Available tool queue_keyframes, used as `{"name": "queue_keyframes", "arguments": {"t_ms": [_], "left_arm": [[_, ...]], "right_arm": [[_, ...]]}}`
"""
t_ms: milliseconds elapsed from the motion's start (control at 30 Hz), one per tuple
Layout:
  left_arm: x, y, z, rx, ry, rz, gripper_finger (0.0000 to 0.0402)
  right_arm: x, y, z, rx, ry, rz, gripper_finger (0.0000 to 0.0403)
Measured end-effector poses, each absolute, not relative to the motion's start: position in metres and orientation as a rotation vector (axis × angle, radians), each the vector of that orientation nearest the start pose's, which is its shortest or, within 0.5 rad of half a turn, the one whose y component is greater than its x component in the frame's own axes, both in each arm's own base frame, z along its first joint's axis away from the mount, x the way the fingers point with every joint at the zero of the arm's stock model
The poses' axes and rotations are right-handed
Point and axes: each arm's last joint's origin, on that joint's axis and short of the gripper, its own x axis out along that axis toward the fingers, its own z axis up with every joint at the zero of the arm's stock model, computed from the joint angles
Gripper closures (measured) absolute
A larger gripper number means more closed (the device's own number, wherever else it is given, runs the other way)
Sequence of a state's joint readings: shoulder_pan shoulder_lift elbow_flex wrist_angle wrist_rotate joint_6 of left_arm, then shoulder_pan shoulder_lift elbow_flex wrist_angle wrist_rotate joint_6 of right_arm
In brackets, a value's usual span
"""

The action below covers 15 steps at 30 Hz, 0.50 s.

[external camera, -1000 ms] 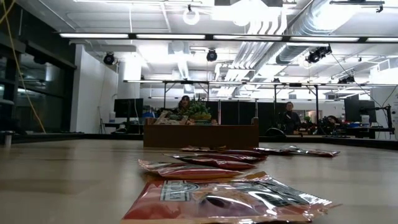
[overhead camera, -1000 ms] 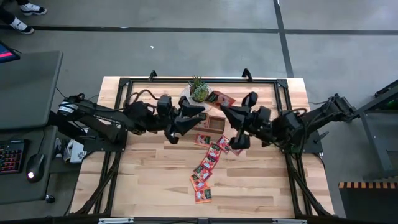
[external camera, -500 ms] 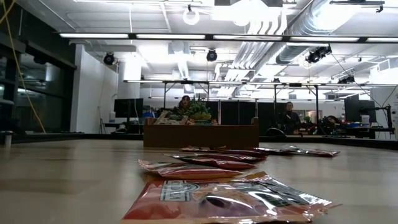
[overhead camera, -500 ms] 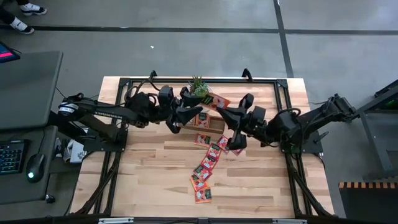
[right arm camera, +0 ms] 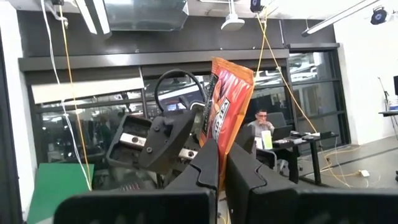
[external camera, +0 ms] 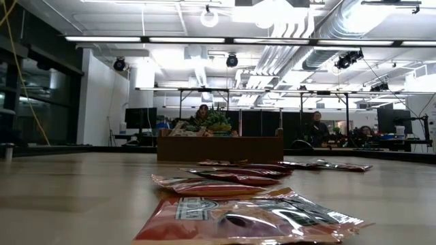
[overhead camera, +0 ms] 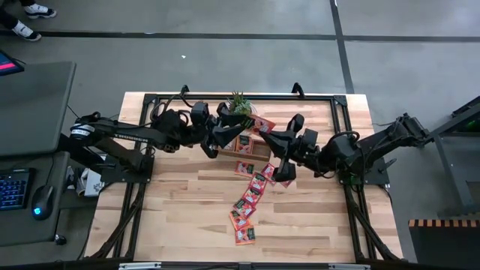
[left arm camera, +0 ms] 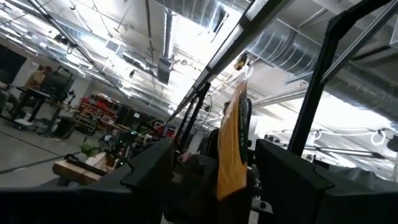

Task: Pick & Place Tea
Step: Put the orange tea bag into the middle section of the wooden organizer

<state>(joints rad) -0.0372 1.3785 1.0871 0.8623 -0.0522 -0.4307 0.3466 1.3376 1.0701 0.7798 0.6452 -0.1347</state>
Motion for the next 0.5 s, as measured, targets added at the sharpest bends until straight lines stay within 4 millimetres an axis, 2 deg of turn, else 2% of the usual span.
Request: {"name": "queue_keyframes", "arguments": {"t_ms": [500], "left_arm": [[0.3030,-0.0111,0.4013,-0.440,-0.552,-0.134,0.0177]], "right_arm": [[0.2837,0.0758,0.3936,0.150,-0.400,-0.310,0.0402]]}}
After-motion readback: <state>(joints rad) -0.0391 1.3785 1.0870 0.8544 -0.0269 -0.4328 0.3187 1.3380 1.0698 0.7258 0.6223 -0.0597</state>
